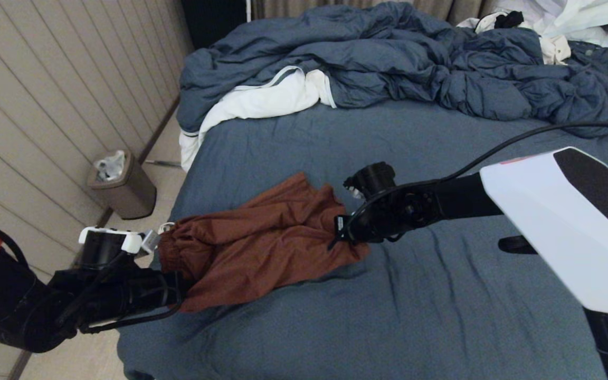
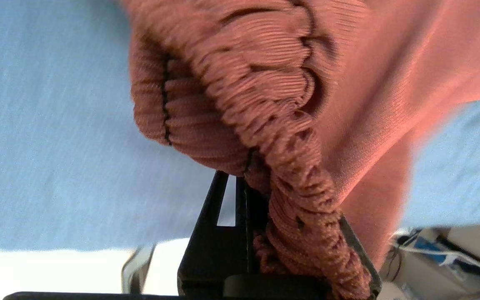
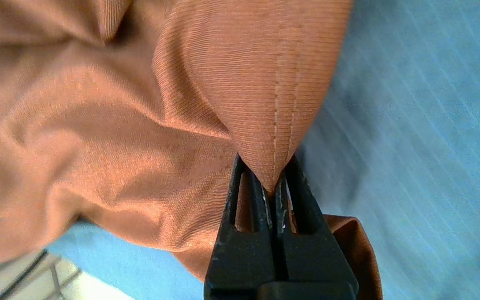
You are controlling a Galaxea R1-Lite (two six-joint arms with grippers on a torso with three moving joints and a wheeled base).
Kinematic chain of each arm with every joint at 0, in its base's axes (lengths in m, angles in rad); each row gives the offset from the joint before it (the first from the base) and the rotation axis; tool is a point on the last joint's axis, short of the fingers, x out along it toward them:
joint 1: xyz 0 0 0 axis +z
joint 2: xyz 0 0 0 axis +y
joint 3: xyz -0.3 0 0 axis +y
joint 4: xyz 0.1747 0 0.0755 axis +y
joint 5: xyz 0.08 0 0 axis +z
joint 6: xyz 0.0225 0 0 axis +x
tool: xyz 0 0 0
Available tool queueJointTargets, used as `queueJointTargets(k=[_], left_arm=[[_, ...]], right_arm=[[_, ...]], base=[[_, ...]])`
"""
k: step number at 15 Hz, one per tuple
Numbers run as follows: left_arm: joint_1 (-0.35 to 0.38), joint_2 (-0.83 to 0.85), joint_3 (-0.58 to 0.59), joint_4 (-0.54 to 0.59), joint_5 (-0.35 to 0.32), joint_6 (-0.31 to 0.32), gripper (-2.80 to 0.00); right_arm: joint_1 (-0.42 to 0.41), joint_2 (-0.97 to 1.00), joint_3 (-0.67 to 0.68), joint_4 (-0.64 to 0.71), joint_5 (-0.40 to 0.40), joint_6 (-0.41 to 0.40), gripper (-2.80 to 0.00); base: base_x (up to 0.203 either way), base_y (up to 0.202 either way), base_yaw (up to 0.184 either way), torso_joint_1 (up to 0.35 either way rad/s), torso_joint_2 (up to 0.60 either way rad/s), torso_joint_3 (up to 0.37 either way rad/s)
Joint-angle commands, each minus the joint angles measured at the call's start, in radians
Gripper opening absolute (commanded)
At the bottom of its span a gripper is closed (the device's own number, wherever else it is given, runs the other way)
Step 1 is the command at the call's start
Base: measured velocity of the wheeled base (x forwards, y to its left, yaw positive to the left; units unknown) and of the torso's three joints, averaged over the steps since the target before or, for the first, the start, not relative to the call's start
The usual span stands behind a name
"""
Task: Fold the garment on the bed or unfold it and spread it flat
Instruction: Fold the brown shorts
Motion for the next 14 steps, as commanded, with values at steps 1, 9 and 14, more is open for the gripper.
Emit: queueJointTargets(k=[1,9,14], left_arm=[[0.001,-0.023,0.099,-0.031,0.0,0.016,-2.8],[0.002,0.016,0.356,-0.304,-0.001,0.099,-2.8],[-0.003,0.022,0.385,-0.306,-0.004,0.1,0.0]], right_arm=[[-0.015,-0.049,0.056,0.0,0.007,-0.012,-2.8],[-0.031,-0.153,0.293,-0.021,0.043,-0.06,-2.8],[-0.028,-0.17,0.407,-0.109,0.046,-0.062,-2.8]], base=[[0.0,0.0,0.0,0.0,0.0,0.0],[0.0,0.0,0.0,0.0,0.0,0.0],[0.0,0.0,0.0,0.0,0.0,0.0]])
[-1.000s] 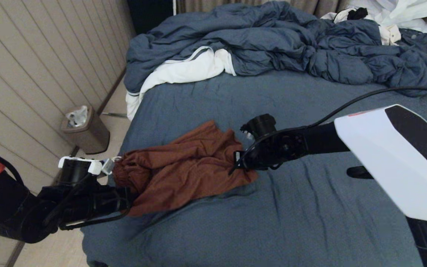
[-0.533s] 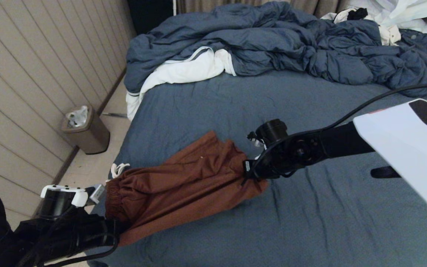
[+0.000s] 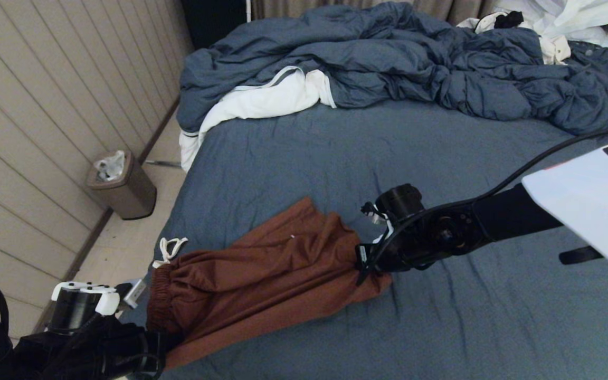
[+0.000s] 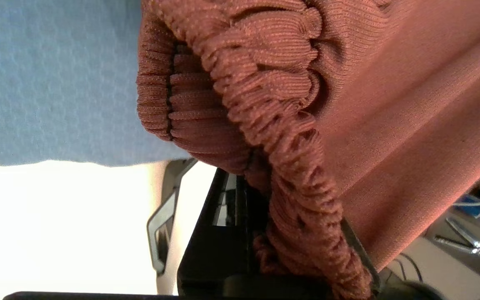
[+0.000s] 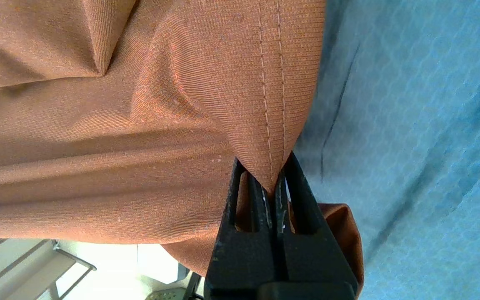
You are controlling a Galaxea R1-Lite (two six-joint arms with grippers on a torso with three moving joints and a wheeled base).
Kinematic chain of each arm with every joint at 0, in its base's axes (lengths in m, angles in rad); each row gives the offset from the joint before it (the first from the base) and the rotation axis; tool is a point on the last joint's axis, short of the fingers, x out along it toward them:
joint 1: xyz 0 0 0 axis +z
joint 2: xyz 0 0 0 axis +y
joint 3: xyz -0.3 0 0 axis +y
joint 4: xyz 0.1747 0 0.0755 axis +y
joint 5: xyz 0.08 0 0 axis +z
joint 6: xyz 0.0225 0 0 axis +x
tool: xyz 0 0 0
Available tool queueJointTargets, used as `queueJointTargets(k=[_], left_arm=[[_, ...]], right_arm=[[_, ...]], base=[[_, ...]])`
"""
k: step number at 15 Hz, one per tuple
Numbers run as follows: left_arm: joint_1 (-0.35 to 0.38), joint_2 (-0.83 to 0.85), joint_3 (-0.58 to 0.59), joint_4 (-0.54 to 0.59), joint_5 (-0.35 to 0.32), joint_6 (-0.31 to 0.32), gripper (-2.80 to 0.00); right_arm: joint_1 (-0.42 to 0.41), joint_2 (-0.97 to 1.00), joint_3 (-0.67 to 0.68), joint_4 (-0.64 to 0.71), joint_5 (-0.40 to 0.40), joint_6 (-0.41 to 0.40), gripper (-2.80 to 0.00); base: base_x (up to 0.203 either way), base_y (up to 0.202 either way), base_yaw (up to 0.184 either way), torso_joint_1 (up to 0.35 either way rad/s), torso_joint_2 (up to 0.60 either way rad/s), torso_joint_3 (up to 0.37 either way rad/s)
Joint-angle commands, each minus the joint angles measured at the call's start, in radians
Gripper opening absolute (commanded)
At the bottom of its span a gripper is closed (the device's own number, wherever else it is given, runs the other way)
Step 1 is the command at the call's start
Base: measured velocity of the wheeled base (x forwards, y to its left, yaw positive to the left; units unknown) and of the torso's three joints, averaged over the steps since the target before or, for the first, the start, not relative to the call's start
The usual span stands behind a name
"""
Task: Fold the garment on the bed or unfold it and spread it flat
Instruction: Fold the brown shorts
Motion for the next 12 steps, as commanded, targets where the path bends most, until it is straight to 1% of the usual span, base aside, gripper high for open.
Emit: queueJointTargets(k=[1,2,4,6,8,9,11,12], left_arm=[[-0.003,0.007,0.013,-0.006,0.001,-0.003,0.0],[-0.003,0.007,0.013,-0.008,0.001,-0.005,0.0],[-0.002,0.007,0.034,-0.042,0.001,-0.005,0.0],[-0.002,0.01,0.072,-0.108,0.002,-0.004,0.0],[-0.002,0.008,0.127,-0.204,0.004,-0.003,0.0],[0.001,0.004,0.144,-0.269,0.011,-0.006,0.0],[0.023,0.006,0.136,-0.364,0.086,-0.007,0.0],[0.032,0.012,0.106,-0.387,0.106,-0.006,0.0]], right_arm=[[0.002,-0.008,0.035,-0.009,-0.002,0.0,-1.58],[0.004,-0.009,0.045,-0.021,-0.003,-0.001,0.0],[0.005,-0.012,0.055,-0.031,-0.003,-0.001,0.0],[0.002,-0.022,0.06,-0.033,-0.003,-0.001,0.0],[-0.001,-0.042,0.058,-0.036,-0.001,0.0,0.0],[-0.003,-0.051,0.05,-0.05,0.0,0.003,0.0],[-0.012,-0.065,0.027,-0.075,0.0,0.007,0.0],[-0.012,-0.066,-0.001,-0.076,-0.001,0.009,0.0]], base=[[0.0,0.0,0.0,0.0,0.0,0.0],[0.0,0.0,0.0,0.0,0.0,0.0],[0.0,0.0,0.0,0.0,0.0,0.0],[0.0,0.0,0.0,0.0,0.0,0.0],[0.0,0.0,0.0,0.0,0.0,0.0],[0.0,0.0,0.0,0.0,0.0,0.0],[0.0,0.0,0.0,0.0,0.0,0.0],[0.0,0.0,0.0,0.0,0.0,0.0]])
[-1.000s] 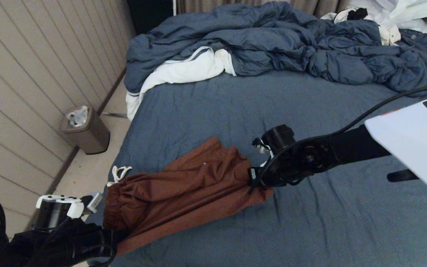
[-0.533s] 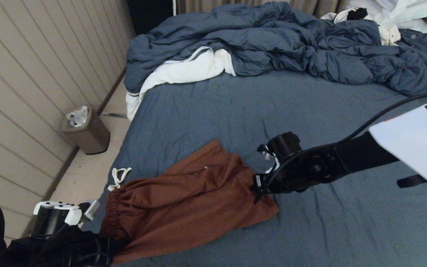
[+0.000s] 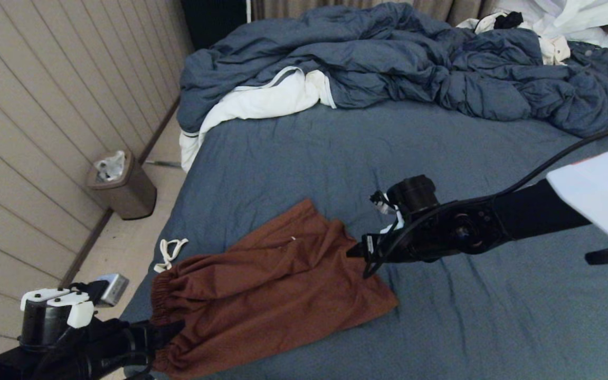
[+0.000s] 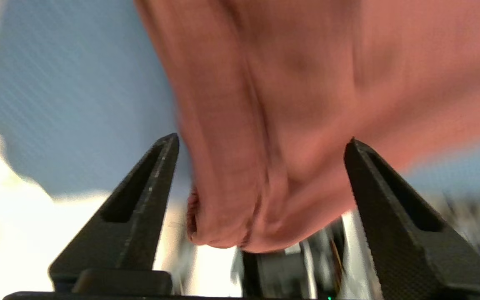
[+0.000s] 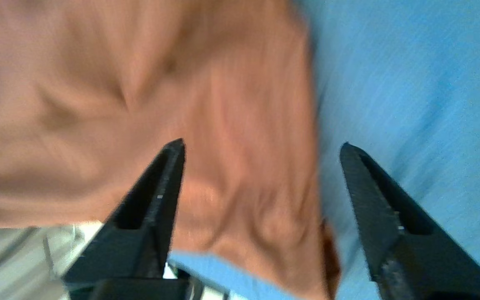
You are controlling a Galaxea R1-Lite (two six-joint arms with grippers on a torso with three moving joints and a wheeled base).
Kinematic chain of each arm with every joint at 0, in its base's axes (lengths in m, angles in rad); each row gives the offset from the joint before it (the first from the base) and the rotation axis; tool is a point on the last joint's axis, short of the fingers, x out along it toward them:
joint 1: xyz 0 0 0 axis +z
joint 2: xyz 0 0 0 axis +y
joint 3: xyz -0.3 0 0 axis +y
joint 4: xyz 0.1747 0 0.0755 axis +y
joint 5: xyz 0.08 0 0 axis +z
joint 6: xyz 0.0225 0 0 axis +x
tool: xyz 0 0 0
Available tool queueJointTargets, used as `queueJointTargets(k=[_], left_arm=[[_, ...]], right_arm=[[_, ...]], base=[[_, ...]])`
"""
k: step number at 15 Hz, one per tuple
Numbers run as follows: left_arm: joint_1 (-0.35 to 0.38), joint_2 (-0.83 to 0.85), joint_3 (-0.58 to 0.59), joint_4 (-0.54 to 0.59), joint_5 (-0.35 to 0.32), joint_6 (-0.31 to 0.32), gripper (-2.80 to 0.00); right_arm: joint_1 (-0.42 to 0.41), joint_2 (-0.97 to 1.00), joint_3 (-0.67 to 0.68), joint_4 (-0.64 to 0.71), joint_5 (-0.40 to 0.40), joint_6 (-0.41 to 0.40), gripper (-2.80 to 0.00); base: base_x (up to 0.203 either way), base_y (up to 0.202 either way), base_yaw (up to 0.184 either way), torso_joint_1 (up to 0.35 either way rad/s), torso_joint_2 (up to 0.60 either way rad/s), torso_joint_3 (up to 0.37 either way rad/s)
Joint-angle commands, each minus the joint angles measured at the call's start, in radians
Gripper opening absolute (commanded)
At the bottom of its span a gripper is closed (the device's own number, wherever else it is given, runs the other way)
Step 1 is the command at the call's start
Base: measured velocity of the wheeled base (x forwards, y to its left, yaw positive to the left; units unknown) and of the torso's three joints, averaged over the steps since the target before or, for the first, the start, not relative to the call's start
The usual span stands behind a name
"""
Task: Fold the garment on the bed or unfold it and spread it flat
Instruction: Fold the brown shorts
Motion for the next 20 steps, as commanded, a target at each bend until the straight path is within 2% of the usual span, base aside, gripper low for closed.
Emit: queueJointTargets(k=[1,2,7,11,15,20], left_arm=[[0.016,0.013,-0.064,-0.036,0.029,-0.002,0.0],[0.017,0.019,-0.106,-0.025,0.044,-0.002,-2.8],[-0.01,0.042,-0.393,0.242,0.07,-0.004,-2.8],[-0.027,0.093,-0.591,0.428,0.069,-0.016,-2.8],[-0.026,0.08,-0.593,0.436,0.072,-0.028,-2.8],[-0.025,0.003,-0.51,0.411,0.069,-0.03,-2.8]], right_arm=[[0.0,-0.01,-0.063,0.002,-0.002,0.003,-1.56],[0.002,-0.007,-0.092,0.005,-0.004,0.0,-2.8],[0.07,0.113,-0.239,0.024,-0.006,-0.002,-2.8],[0.113,0.154,-0.27,0.052,-0.006,0.0,-2.8],[0.114,0.16,-0.254,0.052,-0.006,-0.003,-2.8],[0.185,0.175,-0.283,0.049,-0.003,-0.003,-2.8]], base=[[0.0,0.0,0.0,0.0,0.0,0.0],[0.0,0.0,0.0,0.0,0.0,0.0],[0.0,0.0,0.0,0.0,0.0,0.0],[0.0,0.0,0.0,0.0,0.0,0.0],[0.0,0.0,0.0,0.0,0.0,0.0],[0.0,0.0,0.0,0.0,0.0,0.0]])
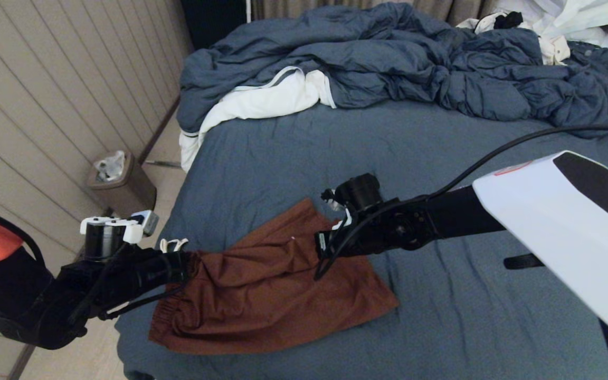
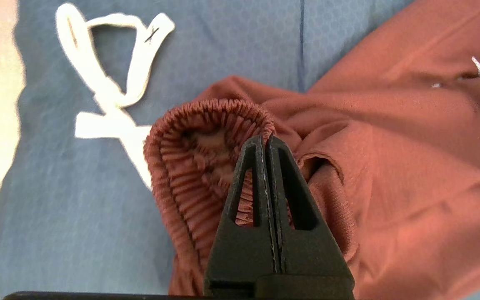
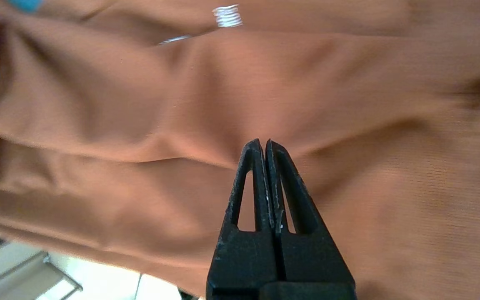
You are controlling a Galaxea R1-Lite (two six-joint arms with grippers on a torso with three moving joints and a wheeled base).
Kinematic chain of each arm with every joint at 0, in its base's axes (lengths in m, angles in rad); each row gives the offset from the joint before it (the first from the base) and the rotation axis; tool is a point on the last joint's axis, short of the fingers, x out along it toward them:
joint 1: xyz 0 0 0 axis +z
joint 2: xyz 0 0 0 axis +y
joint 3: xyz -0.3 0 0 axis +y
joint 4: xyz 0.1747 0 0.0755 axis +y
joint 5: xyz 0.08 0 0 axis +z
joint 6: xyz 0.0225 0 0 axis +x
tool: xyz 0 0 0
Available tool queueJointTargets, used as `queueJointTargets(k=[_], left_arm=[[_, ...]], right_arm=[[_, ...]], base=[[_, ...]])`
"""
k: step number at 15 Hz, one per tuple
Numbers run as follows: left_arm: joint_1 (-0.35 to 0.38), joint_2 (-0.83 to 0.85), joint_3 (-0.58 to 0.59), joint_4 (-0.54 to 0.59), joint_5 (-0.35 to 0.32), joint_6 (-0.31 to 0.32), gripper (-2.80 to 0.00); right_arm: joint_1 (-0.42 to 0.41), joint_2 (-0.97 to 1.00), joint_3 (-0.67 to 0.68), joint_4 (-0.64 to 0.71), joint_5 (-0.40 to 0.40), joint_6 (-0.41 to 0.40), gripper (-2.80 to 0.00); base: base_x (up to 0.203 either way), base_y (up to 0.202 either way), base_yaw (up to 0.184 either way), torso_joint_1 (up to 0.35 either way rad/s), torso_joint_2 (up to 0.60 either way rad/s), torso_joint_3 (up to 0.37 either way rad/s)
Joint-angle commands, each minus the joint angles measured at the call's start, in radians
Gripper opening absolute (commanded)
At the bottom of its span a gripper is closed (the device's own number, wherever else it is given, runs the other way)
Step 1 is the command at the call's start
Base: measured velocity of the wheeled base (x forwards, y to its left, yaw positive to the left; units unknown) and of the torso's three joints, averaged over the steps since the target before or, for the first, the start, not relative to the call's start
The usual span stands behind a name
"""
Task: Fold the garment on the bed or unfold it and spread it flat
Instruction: Fold the brown shorts
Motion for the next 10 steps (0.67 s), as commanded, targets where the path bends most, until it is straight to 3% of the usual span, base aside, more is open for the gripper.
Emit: queueJointTargets(k=[1,10], left_arm=[[0.0,-0.034,0.038,-0.015,-0.002,-0.003,-2.8],[-0.004,-0.016,0.051,-0.034,-0.003,-0.011,-2.8]], right_arm=[[0.046,0.006,-0.018,0.002,0.001,0.002,-2.8],[0.135,0.095,-0.052,0.003,0.0,0.002,-2.8]], base=[[0.0,0.0,0.0,0.0,0.0,0.0],[0.0,0.0,0.0,0.0,0.0,0.0]])
